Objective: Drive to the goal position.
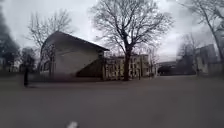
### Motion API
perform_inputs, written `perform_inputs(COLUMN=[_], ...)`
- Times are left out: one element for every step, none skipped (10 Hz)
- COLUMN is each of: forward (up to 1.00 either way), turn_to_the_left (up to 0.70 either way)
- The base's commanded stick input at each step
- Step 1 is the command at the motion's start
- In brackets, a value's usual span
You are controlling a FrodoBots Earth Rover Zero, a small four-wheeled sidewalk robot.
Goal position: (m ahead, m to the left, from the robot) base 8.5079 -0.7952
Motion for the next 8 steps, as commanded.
perform_inputs(forward=[1.0,1.0,1.0,1.0,1.0,1.0,1.0,1.0], turn_to_the_left=[-0.4,-0.4,-0.4,-0.4,-0.4,-0.34,-0.25,-0.16])
